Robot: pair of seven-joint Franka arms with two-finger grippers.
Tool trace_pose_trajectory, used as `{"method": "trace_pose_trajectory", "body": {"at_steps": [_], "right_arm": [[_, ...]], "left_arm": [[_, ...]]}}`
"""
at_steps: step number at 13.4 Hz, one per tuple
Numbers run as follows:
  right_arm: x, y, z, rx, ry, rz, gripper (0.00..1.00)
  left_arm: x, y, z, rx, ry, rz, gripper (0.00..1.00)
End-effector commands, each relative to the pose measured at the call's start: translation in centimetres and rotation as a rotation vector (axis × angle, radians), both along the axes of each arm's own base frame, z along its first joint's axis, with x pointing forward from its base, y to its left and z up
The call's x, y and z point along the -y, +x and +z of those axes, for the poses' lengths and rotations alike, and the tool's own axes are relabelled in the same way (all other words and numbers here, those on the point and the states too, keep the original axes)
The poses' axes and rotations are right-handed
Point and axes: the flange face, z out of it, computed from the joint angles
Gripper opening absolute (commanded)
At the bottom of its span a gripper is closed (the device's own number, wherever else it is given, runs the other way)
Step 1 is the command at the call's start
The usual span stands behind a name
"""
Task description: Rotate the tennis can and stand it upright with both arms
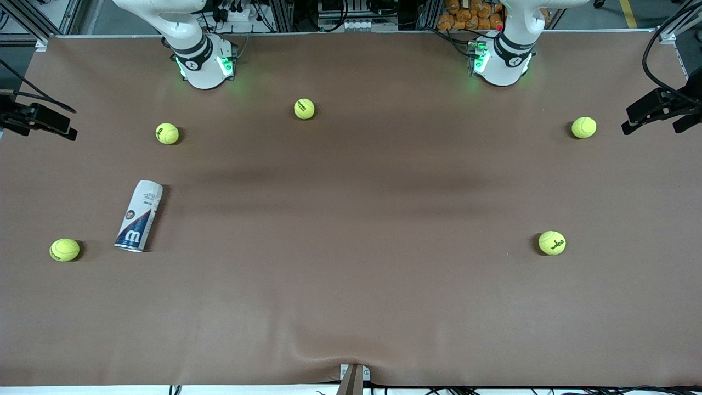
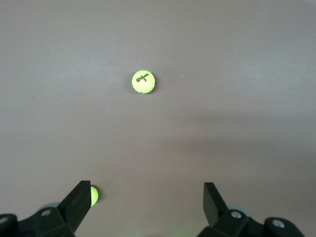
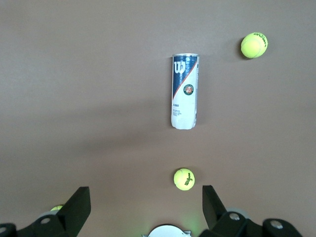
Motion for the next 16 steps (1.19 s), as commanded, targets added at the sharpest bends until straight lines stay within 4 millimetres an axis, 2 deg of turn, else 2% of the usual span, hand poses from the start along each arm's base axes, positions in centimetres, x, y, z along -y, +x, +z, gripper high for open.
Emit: {"method": "trace_pose_trajectory", "body": {"at_steps": [1, 16], "right_arm": [[0.68, -0.64, 0.44, -0.008, 0.0, -0.018, 1.0], [1.25, -0.8, 0.33, -0.021, 0.006, -0.042, 1.0]], "left_arm": [[0.14, 0.04, 0.04, -0.011, -0.015, -0.012, 1.0], [-0.45, 0.17, -0.26, -0.017, -0.058, 0.008, 1.0]]}}
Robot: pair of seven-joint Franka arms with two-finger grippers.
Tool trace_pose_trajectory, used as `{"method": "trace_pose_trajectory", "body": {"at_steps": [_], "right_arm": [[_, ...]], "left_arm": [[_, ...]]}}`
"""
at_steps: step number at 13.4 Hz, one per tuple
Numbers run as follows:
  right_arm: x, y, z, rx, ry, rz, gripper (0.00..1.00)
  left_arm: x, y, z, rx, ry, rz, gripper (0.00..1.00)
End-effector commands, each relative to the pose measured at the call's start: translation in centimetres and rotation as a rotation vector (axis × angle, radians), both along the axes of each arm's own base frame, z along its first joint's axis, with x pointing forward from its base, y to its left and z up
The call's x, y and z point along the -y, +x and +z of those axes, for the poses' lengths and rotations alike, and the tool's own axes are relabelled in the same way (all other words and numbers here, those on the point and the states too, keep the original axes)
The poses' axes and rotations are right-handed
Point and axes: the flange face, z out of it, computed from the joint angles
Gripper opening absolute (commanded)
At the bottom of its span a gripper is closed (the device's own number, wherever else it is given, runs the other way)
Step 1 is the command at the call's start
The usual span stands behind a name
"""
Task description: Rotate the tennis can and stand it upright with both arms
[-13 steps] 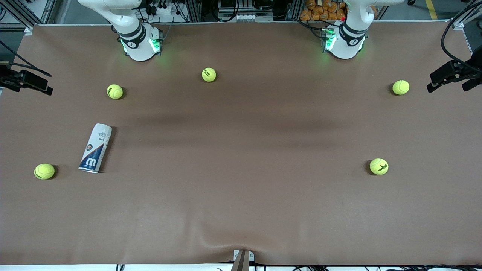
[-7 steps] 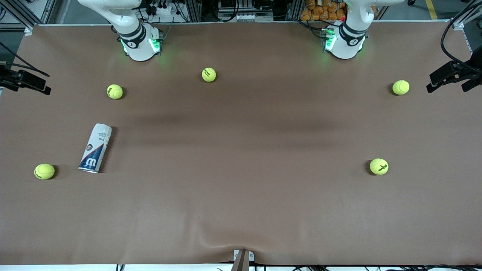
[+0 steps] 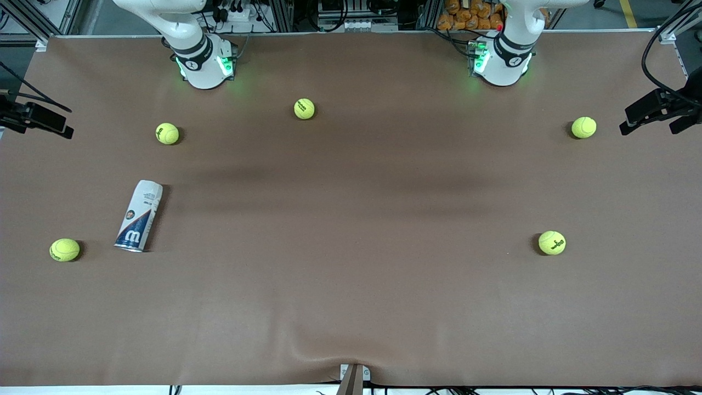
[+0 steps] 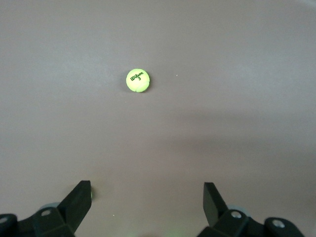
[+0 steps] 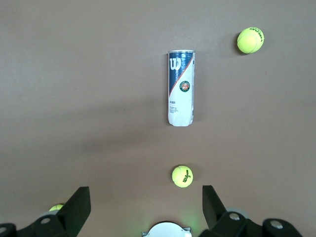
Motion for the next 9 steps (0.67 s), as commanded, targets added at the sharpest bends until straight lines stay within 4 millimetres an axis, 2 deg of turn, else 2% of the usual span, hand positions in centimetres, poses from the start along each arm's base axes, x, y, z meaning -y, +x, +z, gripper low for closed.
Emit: {"method": "trace_pose_trajectory", "body": {"at_steps": [1, 2, 9], "right_arm": [[1.14, -1.12, 0.33, -0.043, 0.009, -0.039, 1.0], [1.86, -1.16, 0.24, -0.044, 0.009, -0.053, 1.0], [1.78, -1.3, 1.16, -0.026, 0.007, -0.058, 1.0]], "left_arm": [[-0.11, 0.07, -0.03, -0.011, -0.022, -0.004, 1.0], [-0.03, 0.22, -0.2, -0.014, -0.022, -0.002, 1.0], [-0.04, 0.32, -0.3, -0.016, -0.02, -0.002, 1.0]]}}
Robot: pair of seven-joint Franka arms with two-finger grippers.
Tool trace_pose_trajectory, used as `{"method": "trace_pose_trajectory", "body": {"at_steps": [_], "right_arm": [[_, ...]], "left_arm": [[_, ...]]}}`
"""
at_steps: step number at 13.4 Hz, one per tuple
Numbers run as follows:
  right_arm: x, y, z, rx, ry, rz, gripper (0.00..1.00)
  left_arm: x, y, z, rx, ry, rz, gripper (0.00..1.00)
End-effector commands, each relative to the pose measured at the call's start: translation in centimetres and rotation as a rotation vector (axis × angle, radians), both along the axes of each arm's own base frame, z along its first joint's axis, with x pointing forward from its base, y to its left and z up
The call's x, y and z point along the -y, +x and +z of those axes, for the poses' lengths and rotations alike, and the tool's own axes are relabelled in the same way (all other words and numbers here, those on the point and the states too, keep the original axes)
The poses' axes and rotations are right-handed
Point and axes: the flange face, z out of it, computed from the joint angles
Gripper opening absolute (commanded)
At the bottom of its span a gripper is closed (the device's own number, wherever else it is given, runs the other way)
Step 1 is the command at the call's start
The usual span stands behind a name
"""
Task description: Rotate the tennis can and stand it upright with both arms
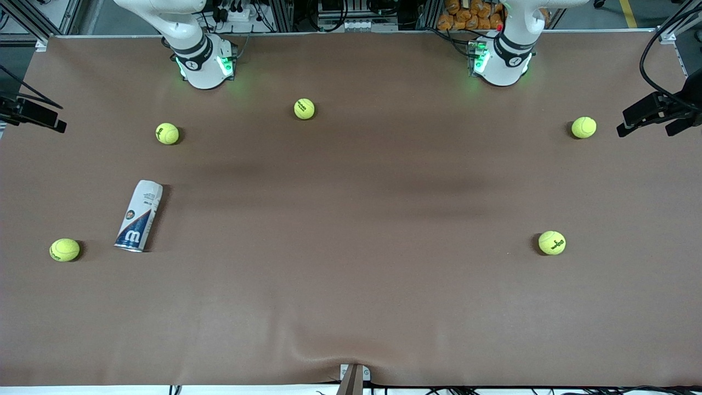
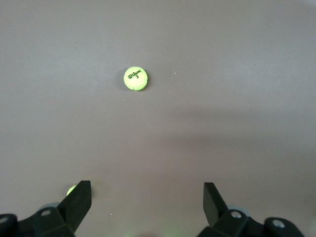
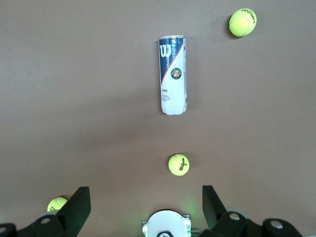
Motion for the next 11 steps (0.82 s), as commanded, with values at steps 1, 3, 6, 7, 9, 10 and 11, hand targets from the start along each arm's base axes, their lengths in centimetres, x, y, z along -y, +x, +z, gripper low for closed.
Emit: {"method": "trace_pose_trajectory", "body": {"at_steps": [1, 3, 6, 7, 9, 10, 11], "right_arm": [[-0.1, -0.3, 1.0, 0.018, 0.002, -0.017, 1.0], [-0.3, -0.3, 1.5, 0.028, 0.006, 0.001, 1.0], [-3.0, 0.6, 0.6, 0.023, 0.063, 0.046, 1.0], [-4.3, 0.9, 0.8, 0.042, 0.089, 0.065, 1.0], [-6.9, 1.6, -0.2, 0.031, 0.09, 0.113, 1.0], [-7.5, 2.2, -1.2, 0.012, 0.095, 0.118, 1.0], [-8.2, 2.4, -1.7, 0.004, 0.097, 0.131, 1.0]], "left_arm": [[-0.1, 0.1, 0.2, -0.005, -0.014, -0.003, 1.0], [-0.1, 0.1, 0.1, -0.008, -0.014, -0.003, 1.0], [0.0, 0.3, -0.2, -0.012, -0.014, -0.007, 1.0], [0.0, 0.3, -0.2, -0.012, -0.014, -0.008, 1.0], [0.0, 0.2, -0.3, -0.014, -0.014, -0.008, 1.0], [-0.1, 0.2, -0.3, -0.014, -0.014, -0.007, 1.0], [-0.1, 0.2, -0.3, -0.014, -0.014, -0.006, 1.0]]}}
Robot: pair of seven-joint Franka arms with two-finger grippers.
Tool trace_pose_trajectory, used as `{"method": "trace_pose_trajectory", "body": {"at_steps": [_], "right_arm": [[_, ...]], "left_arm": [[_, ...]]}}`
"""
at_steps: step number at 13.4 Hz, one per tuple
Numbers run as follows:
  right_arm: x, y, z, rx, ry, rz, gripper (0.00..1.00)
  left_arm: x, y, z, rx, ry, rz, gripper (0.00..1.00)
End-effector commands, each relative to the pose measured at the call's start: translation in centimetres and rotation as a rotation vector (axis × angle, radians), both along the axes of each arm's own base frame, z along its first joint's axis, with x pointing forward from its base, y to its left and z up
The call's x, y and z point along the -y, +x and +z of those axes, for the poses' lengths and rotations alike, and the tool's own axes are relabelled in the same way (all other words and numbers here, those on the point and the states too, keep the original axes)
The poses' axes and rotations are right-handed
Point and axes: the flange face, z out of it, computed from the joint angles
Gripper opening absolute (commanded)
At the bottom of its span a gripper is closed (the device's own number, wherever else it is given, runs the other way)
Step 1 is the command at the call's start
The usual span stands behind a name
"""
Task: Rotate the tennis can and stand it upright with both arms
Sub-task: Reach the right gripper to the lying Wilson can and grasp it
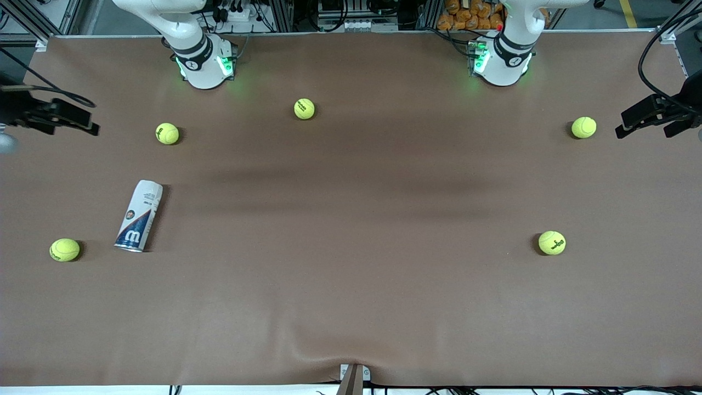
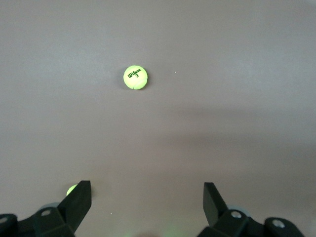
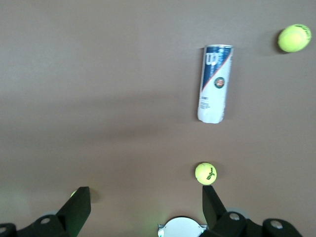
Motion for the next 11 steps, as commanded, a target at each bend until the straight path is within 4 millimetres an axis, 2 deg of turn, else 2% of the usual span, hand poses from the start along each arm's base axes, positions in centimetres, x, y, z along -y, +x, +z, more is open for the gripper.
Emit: {"method": "trace_pose_trajectory", "body": {"at_steps": [1, 2, 4, 6, 7, 8, 9, 11], "right_arm": [[-1.5, 1.0, -1.3, -0.018, 0.01, 0.023, 1.0], [-1.9, 1.1, -1.9, -0.035, 0.012, 0.03, 1.0], [-3.7, 1.6, -5.0, -0.132, 0.005, 0.059, 1.0], [-5.3, 1.3, -7.0, -0.226, -0.006, 0.088, 1.0], [-5.7, 1.9, -10.2, -0.284, -0.013, 0.093, 1.0], [-4.8, 3.2, -13.5, -0.331, -0.017, 0.074, 1.0], [-2.9, 4.9, -16.7, -0.339, -0.021, 0.039, 1.0], [2.3, 8.3, -22.7, -0.277, -0.013, -0.047, 1.0]], "left_arm": [[-0.1, 0.0, 0.1, -0.007, -0.015, -0.006, 1.0], [-0.1, 0.0, 0.1, -0.007, -0.015, -0.006, 1.0], [0.0, 0.0, 0.1, -0.008, -0.014, -0.008, 1.0], [0.0, 0.0, 0.1, -0.009, -0.014, -0.008, 1.0], [-0.1, 0.0, 0.1, -0.008, -0.015, -0.006, 1.0], [0.0, 0.1, 0.0, -0.009, -0.014, -0.008, 1.0], [0.0, 0.1, -0.1, -0.011, -0.014, -0.008, 1.0], [0.0, 0.2, -0.3, -0.014, -0.014, -0.006, 1.0]]}}
